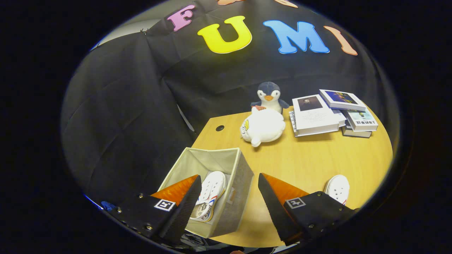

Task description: Open the storage box then place both shoes into the box .Put the left shoe in first, then the right shoe, with the right side of both shoes facing outward in a uniform manner.

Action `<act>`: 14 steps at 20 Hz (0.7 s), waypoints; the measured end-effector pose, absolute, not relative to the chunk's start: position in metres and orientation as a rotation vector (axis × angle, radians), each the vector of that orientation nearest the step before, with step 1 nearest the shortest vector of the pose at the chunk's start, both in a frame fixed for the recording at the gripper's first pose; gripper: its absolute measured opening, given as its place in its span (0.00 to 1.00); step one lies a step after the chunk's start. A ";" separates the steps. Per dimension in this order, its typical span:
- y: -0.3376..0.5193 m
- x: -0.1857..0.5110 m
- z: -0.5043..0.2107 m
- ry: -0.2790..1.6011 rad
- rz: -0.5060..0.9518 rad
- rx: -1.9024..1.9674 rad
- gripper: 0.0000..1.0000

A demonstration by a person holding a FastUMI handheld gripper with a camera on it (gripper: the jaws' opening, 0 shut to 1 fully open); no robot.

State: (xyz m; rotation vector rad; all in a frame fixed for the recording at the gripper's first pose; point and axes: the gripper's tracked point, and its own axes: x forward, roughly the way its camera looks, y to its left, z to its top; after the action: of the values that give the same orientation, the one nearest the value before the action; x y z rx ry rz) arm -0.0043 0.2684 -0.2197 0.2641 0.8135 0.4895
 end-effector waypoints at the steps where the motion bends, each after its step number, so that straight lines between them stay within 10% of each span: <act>1: 0.258 -0.004 -0.222 0.813 0.476 0.259 0.98; 14: 0.108 -0.006 -0.264 0.856 0.287 0.158 0.98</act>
State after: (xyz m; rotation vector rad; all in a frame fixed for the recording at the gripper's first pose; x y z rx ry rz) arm -0.0061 0.1085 -0.2641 0.1575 0.8562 0.2874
